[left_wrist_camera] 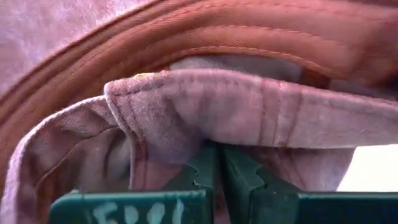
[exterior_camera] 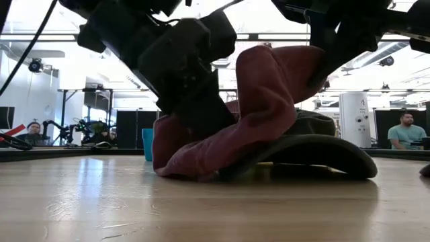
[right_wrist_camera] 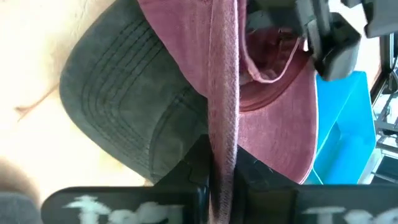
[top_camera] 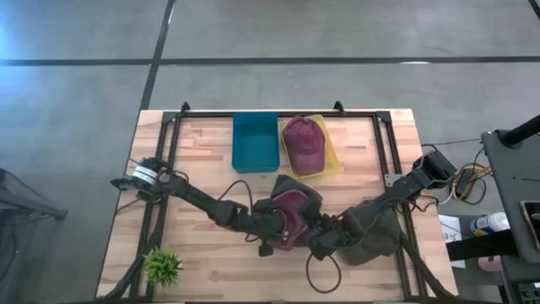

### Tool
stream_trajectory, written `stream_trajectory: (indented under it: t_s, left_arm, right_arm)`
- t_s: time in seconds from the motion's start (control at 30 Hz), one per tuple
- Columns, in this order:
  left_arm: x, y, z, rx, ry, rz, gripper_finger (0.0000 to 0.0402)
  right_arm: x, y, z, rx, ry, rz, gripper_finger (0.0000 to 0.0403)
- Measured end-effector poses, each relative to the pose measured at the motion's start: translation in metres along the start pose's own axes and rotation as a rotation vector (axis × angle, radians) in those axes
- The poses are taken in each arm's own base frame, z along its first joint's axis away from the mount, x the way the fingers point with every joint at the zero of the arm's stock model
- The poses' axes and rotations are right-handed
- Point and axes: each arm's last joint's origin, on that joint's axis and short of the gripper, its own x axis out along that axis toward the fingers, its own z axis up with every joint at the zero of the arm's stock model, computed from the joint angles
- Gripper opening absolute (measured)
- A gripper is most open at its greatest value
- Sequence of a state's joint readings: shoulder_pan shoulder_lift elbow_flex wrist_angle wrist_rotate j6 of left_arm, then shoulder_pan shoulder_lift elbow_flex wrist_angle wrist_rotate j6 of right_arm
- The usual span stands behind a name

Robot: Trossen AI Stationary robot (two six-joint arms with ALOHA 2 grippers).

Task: Pick & Place hat
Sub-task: Put the red cap into the yellow bin

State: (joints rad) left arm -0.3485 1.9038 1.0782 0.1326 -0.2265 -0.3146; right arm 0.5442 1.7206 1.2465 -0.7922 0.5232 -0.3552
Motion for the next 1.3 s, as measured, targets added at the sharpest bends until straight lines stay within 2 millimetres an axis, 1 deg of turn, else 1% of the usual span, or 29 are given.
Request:
stream_trajectory:
  t_s: [0.1,0.2,0.27,0.47,0.57,0.63,0.8,0.87,1.0,1.17,1.3]
  left_arm:
    - [-0.005,-0.002,0.004,-0.003,-0.019,-0.013,0.0021]
    - [-0.004,-0.002,0.003,-0.008,-0.011,-0.016,0.0021]
    - [-0.004,-0.003,0.004,-0.039,-0.013,-0.01,0.0021]
    - [-0.024,-0.009,0.037,-0.068,-0.119,-0.047,0.0021]
    - [-0.028,-0.011,0.045,-0.071,-0.136,-0.053,0.0021]
    - [-0.027,-0.011,0.045,-0.05,-0.119,-0.047,0.0021]
    - [-0.023,-0.007,0.03,-0.03,-0.007,-0.005,0.0021]
    - [-0.023,-0.007,0.028,-0.024,0.009,0.003,0.0021]
    - [-0.025,-0.007,0.03,-0.022,0.001,0.001,0.0021]
    - [-0.03,-0.013,0.04,-0.028,-0.032,-0.012,0.0021]
    - [-0.034,-0.017,0.034,-0.024,0.02,-0.011,0.0021]
  right_arm:
    - [0.0,0.0,-0.002,-0.058,0.026,-0.007,0.0013]
    - [-0.002,0.0,-0.002,-0.153,0.053,-0.087,0.0013]
    - [-0.004,-0.002,0.001,-0.174,0.043,-0.101,0.0013]
    - [-0.007,-0.002,0.007,-0.196,-0.012,-0.096,0.0013]
    - [-0.011,0.0,0.01,-0.265,-0.009,-0.134,0.0013]
    - [-0.014,-0.001,0.013,-0.307,-0.011,-0.16,0.0013]
    - [-0.02,-0.005,0.018,-0.313,-0.04,-0.185,0.0013]
    - [-0.022,-0.004,0.02,-0.328,-0.045,-0.19,0.0013]
    - [-0.023,-0.002,0.02,-0.317,-0.06,-0.169,0.0013]
    - [-0.017,0.005,0.022,-0.34,-0.071,-0.115,0.0013]
    - [-0.018,0.006,0.023,-0.346,-0.085,-0.116,0.0013]
